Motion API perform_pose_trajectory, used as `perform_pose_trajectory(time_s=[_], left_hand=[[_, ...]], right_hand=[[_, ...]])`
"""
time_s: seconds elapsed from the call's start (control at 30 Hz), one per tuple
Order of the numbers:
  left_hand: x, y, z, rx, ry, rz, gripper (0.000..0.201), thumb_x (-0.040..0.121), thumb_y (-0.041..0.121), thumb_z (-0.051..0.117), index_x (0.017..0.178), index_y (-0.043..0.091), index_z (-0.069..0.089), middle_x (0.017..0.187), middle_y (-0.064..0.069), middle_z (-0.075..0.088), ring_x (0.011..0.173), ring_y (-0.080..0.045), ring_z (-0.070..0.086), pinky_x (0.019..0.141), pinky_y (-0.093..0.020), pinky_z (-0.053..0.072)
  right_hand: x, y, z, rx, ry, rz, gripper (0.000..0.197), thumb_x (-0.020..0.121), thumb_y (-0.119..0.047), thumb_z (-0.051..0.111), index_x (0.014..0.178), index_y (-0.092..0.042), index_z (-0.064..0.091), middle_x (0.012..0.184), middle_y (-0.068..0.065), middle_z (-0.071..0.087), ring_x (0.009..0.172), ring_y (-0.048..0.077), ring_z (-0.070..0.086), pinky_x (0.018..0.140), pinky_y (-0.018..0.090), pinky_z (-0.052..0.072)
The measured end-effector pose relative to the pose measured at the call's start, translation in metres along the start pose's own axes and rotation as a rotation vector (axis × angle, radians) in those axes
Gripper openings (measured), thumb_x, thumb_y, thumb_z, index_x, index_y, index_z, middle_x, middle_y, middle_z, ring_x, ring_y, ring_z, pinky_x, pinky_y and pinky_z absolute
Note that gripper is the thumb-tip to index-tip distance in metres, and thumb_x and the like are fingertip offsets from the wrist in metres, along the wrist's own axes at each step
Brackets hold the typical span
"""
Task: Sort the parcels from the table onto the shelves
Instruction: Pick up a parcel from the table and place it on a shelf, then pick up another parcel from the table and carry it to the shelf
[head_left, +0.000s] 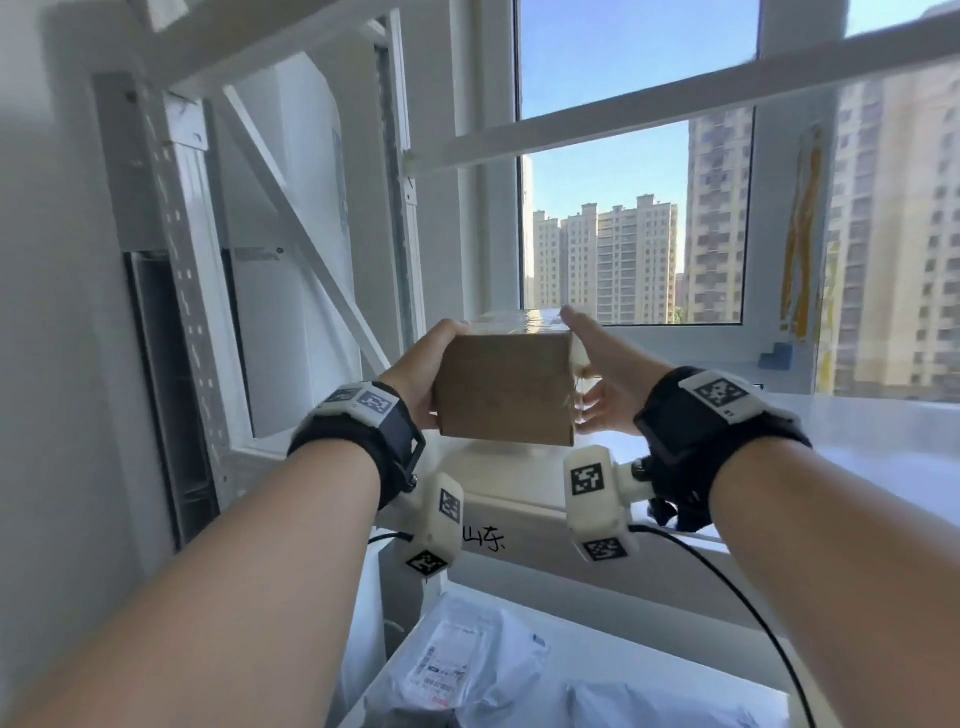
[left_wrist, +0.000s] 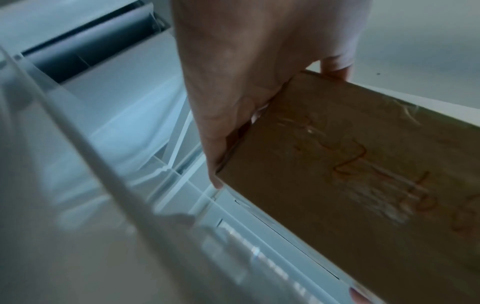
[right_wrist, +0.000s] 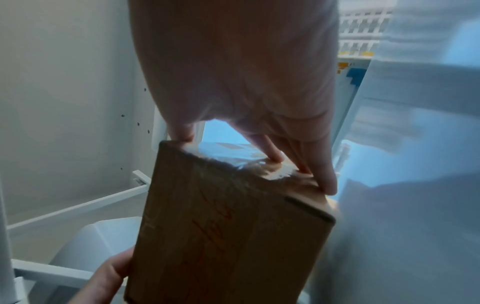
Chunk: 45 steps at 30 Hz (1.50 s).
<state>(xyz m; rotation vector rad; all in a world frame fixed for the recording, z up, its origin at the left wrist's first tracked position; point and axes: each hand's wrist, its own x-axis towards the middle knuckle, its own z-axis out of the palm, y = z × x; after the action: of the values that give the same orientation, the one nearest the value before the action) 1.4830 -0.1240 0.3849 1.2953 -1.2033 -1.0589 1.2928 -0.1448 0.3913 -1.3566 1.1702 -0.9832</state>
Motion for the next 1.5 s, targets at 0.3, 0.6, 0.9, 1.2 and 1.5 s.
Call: perform_pose_trajectory(time_s=[0.3, 0.6, 0.9, 1.2, 1.5], left_hand=[[0.014, -0.003, -0.018, 0.045, -0.118, -0.099, 0.026, 0.089, 0.046, 0.051, 0.086, 0.02, 0.054, 0.087, -0.002, 0.056, 0.084, -0.02, 0.056, 0.076, -0.034, 0.047], [0.011, -0.003, -0.021, 0.07, -0.133, -0.086, 0.027, 0.089, 0.046, 0.055, 0.082, 0.02, 0.055, 0.082, -0.002, 0.052, 0.083, -0.02, 0.053, 0.076, -0.032, 0.048], [-0.018, 0.005, -0.019, 0.431, 0.448, 0.358, 0.047, 0.083, 0.037, 0.056, 0.122, 0.01, 0.06, 0.127, -0.012, 0.059, 0.118, -0.031, 0.057, 0.09, -0.035, 0.044], [-0.096, 0.003, 0.069, 0.788, 0.28, 0.882, 0.027, 0.086, 0.022, 0.058, 0.112, 0.018, 0.06, 0.125, -0.006, 0.052, 0.122, -0.025, 0.046, 0.097, -0.035, 0.039], [-0.188, -0.038, 0.181, 0.792, -0.116, 0.961, 0.038, 0.088, 0.027, 0.054, 0.125, 0.018, 0.058, 0.133, -0.006, 0.051, 0.129, -0.027, 0.042, 0.103, -0.04, 0.037]], right_hand=[[-0.006, 0.0, 0.017, -0.093, 0.06, 0.101, 0.064, 0.094, -0.053, 0.042, 0.129, 0.0, 0.046, 0.147, 0.028, 0.041, 0.13, 0.041, 0.049, 0.104, 0.056, 0.043], [-0.007, 0.003, 0.022, -0.104, 0.163, 0.07, 0.082, 0.087, -0.069, 0.039, 0.147, -0.013, 0.032, 0.138, 0.032, 0.044, 0.12, 0.048, 0.052, 0.098, 0.054, 0.048], [-0.054, 0.007, 0.02, -0.518, 0.438, -0.038, 0.069, 0.099, -0.052, 0.031, 0.139, 0.002, 0.044, 0.14, 0.023, 0.051, 0.123, 0.036, 0.053, 0.101, 0.043, 0.045], [-0.157, 0.041, -0.017, -0.933, 0.761, -0.078, 0.045, 0.094, -0.033, 0.05, 0.119, 0.002, 0.065, 0.115, 0.018, 0.07, 0.106, 0.033, 0.063, 0.089, 0.04, 0.051], [-0.27, 0.084, -0.065, -1.107, 0.935, 0.091, 0.031, 0.09, -0.03, 0.05, 0.101, -0.007, 0.069, 0.1, 0.011, 0.07, 0.092, 0.028, 0.064, 0.077, 0.036, 0.051]])
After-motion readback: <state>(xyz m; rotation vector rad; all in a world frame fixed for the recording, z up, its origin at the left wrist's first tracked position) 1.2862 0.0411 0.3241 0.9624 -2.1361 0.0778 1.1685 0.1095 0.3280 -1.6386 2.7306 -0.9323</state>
